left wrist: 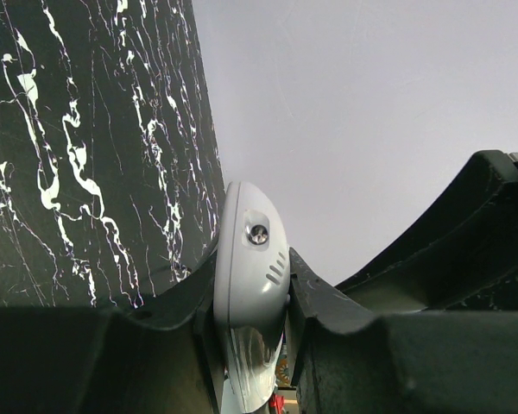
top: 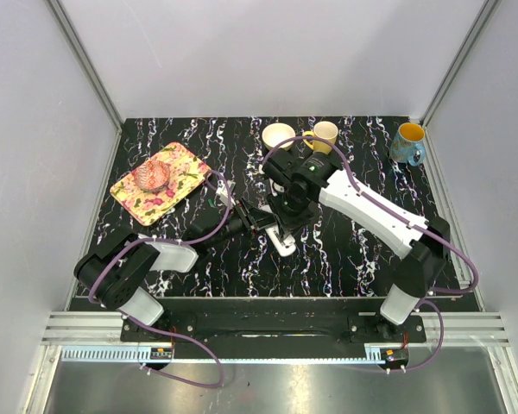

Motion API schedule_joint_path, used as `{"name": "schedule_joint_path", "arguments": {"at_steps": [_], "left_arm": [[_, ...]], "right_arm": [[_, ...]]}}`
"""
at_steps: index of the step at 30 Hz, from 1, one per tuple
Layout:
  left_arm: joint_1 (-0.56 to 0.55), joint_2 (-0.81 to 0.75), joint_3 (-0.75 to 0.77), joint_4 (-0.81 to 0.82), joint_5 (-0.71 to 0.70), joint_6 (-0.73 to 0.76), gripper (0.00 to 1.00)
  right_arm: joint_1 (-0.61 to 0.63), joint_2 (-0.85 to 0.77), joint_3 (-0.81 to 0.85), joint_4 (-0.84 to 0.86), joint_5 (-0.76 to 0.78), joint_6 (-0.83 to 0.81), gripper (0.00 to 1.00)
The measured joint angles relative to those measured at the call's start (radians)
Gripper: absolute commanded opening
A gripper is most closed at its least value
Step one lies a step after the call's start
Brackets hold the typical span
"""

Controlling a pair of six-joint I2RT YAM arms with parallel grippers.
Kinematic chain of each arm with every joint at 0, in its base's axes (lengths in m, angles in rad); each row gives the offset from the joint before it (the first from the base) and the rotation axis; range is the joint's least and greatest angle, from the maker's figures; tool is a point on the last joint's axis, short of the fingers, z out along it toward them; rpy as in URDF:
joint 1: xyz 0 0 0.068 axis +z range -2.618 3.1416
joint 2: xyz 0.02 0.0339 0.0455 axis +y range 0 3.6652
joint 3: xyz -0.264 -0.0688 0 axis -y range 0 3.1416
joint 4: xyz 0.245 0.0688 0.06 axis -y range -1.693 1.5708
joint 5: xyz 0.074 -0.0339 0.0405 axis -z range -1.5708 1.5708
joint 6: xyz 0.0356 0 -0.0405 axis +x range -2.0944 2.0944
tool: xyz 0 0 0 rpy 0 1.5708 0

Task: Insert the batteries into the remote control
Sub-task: Load the battery cover into the remote control.

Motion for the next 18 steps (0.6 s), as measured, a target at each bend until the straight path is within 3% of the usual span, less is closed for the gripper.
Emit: {"name": "schedule_joint_path", "arguments": {"at_steps": [18], "left_arm": [[-0.001,-0.004,0.000,0.004,0.001,-0.008,0.00]], "right_arm": [[0.000,-0.025,-0.001,0.000,-0.011,0.000,0.00]]}}
